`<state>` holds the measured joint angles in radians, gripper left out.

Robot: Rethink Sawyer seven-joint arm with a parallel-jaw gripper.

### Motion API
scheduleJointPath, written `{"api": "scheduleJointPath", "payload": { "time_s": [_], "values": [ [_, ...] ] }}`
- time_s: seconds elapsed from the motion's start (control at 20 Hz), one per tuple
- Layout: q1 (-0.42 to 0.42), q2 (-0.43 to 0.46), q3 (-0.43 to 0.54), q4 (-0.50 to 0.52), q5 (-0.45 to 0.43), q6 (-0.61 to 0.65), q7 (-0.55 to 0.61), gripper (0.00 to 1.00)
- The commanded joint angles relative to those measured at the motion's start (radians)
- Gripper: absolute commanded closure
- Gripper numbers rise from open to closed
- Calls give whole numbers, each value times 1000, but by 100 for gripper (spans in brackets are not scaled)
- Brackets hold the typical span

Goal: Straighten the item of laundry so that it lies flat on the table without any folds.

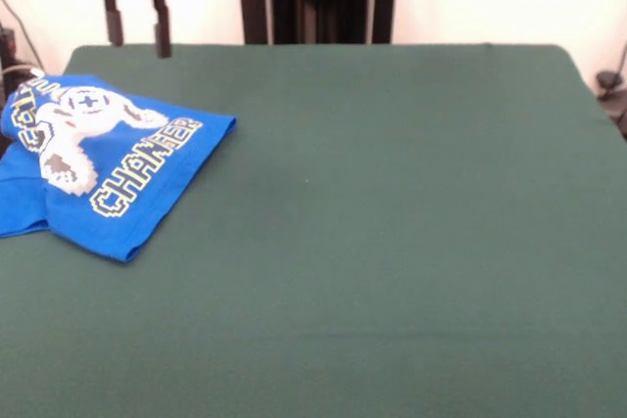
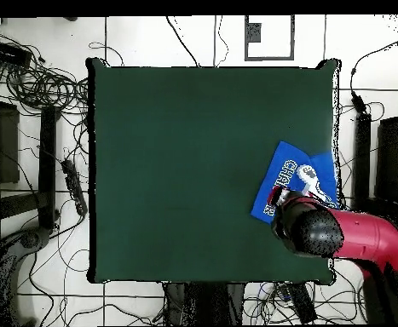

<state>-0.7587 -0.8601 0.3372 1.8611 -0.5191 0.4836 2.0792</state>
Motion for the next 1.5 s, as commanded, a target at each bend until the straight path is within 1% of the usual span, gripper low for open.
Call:
{"api": "scheduleJointPath", "payload": {
  "time_s": [0.05, 0.15, 0.3, 0.55, 0.9, 1.05, 1.1, 1.4, 1.5],
  "values": [
    [99, 43, 77, 61, 7, 56, -35, 0],
    [115, 60, 69, 53, 10, 45, -19, 0],
    [142, 114, 52, 28, -7, 0, 5, 0],
    [155, 171, 42, -3, -16, -34, 9, 0],
    [172, 292, 22, -77, -47, -92, 13, 0],
    [164, 341, 23, -105, -58, -114, -4, 0],
    [154, 358, 29, -116, -57, -101, -22, 0],
    [113, 414, 31, -152, -80, -117, -65, 0],
    [98, 421, 33, -163, -90, -115, -77, 0]
  ]
}}
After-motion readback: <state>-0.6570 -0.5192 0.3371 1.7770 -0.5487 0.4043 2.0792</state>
